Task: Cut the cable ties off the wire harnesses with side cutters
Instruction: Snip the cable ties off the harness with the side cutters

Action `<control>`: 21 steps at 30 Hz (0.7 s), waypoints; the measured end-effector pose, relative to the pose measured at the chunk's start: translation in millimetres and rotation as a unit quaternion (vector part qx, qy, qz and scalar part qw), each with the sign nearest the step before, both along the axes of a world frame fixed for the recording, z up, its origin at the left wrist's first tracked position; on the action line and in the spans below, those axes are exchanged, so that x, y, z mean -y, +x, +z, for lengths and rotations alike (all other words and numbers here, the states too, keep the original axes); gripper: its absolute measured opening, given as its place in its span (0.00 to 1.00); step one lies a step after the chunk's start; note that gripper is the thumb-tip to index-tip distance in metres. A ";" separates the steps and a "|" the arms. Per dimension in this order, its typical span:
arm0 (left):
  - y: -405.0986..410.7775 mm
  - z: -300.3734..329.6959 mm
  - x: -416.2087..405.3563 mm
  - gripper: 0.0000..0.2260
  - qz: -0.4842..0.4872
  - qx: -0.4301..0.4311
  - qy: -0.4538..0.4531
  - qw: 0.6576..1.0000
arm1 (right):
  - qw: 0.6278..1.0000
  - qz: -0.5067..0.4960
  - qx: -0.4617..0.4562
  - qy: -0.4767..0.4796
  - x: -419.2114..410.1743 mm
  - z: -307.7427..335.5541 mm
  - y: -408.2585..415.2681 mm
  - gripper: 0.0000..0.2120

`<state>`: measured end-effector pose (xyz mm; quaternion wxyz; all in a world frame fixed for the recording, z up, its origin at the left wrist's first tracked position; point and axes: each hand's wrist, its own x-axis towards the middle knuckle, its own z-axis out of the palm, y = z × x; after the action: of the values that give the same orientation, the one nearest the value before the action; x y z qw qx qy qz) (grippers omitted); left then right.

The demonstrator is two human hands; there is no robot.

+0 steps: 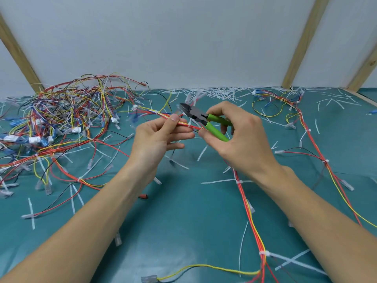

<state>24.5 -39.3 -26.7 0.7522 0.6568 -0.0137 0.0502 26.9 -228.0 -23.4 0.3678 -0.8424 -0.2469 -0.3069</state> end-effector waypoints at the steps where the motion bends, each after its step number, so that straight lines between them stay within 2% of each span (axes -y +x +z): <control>1: 0.7 -0.1 -0.7 0.12 0.022 0.014 0.002 1.000 | 1.000 -0.007 -0.002 -0.002 2.5 1.2 1.9 0.12; 4: 3.0 -1.1 -3.6 0.12 0.074 0.057 0.011 0.996 | 0.999 -0.017 -0.025 -0.024 8.5 3.2 5.3 0.15; 8: 5.2 -3.5 -3.4 0.12 0.097 0.098 0.034 0.990 | 0.996 -0.034 -0.051 -0.062 10.5 1.4 6.1 0.16; 21: 6.3 -6.4 -1.9 0.12 0.072 0.117 0.044 0.990 | 0.995 -0.041 -0.065 -0.064 10.6 3.7 3.8 0.17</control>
<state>30.8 -37.4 -33.1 0.7100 0.6785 -0.0562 0.1799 30.7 -238.6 -19.7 0.3159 -0.8916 -0.2067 -0.2500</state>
